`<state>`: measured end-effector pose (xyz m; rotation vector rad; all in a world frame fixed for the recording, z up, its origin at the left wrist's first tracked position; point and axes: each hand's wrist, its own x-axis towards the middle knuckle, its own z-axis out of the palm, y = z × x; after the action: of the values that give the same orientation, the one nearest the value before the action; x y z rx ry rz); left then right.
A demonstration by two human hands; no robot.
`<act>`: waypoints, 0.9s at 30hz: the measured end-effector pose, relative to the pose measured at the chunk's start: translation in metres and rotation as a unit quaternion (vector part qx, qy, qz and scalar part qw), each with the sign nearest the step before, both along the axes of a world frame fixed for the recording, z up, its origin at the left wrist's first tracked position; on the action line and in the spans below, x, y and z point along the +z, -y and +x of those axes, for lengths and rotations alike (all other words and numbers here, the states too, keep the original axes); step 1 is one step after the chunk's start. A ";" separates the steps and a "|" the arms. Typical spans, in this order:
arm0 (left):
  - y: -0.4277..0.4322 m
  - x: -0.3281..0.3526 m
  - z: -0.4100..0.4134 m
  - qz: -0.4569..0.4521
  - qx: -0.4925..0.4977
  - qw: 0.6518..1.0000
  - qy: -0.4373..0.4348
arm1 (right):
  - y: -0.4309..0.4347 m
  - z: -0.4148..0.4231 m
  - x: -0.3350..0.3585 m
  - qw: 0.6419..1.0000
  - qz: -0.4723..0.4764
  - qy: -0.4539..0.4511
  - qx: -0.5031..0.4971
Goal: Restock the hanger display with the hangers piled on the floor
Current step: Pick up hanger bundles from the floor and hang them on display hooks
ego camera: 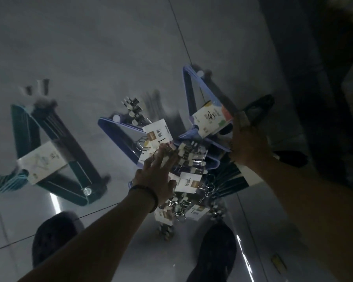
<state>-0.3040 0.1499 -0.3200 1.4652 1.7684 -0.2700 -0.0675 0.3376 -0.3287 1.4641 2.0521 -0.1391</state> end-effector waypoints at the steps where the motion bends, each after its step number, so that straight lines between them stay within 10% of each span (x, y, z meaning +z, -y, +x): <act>1: -0.002 0.002 0.002 -0.009 0.006 1.000 0.003 | -0.008 0.003 0.001 1.000 0.007 -0.022 -0.012; 13: -0.023 -0.004 0.008 -0.085 0.066 0.993 0.040 | -0.029 -0.029 0.033 0.995 0.081 -0.040 -0.045; 19: -0.098 0.006 -0.027 0.149 -0.045 0.977 -0.144 | -0.029 -0.033 0.039 0.992 0.097 -0.070 -0.029; 27: -0.149 -0.007 -0.018 -0.082 -0.217 0.960 -0.158 | -0.011 -0.029 0.039 0.990 0.090 -0.014 -0.108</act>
<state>-0.3223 0.2992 -0.3267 1.7492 1.5948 -0.9005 -0.0969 0.3482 -0.2895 1.8041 1.9649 -0.0633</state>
